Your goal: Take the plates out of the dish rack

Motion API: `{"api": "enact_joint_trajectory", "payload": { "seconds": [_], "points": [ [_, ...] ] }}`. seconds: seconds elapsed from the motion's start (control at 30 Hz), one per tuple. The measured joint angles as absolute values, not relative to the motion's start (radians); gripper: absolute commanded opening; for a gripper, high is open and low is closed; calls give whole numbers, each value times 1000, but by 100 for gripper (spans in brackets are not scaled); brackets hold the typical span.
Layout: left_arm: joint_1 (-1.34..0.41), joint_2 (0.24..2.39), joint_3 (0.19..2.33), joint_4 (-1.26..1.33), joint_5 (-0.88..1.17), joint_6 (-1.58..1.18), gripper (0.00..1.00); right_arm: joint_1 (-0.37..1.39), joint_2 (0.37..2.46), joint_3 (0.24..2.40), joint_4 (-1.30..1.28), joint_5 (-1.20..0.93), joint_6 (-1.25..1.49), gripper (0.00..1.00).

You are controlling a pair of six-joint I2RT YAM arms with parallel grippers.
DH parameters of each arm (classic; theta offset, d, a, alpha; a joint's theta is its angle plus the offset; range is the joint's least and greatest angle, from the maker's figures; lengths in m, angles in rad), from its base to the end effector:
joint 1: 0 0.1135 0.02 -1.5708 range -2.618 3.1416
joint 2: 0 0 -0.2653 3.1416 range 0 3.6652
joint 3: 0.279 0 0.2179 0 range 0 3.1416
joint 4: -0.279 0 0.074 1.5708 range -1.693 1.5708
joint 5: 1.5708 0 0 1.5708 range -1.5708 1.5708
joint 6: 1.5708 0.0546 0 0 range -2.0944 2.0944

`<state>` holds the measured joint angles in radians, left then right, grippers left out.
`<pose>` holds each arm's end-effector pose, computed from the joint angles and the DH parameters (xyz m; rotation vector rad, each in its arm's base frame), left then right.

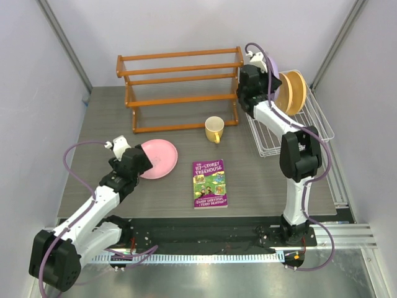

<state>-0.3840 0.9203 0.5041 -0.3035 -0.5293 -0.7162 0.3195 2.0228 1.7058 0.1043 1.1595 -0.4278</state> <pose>0.1645 -0.0367 0.2150 -0.6187 2.0862 -0.0128 0.4404 0.0930 0.3236 0.1998 1.7683 -1.0975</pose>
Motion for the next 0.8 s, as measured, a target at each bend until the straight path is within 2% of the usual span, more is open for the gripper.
{"api": "enact_joint_trajectory", "payload": {
  "seconds": [0.13, 0.23, 0.47, 0.6, 0.8],
  "points": [
    [-384, 924, 509, -303, -526, -706, 84, 337, 2011, 1636, 281, 1230, -520, 1],
    [-384, 926, 518, -304, -519, -694, 85, 335, 1958, 1560, 267, 1252, -506, 1],
    [-383, 941, 580, -237, -356, -620, 85, 352, 1628, 1514, -130, 1163, -199, 1],
    [-383, 989, 637, -165, -181, -589, 85, 459, 1375, 1485, -300, 1072, -14, 1],
    [-383, 1044, 665, -70, -14, -584, 85, 578, 1248, 1413, -450, 860, 210, 1]
  ]
}}
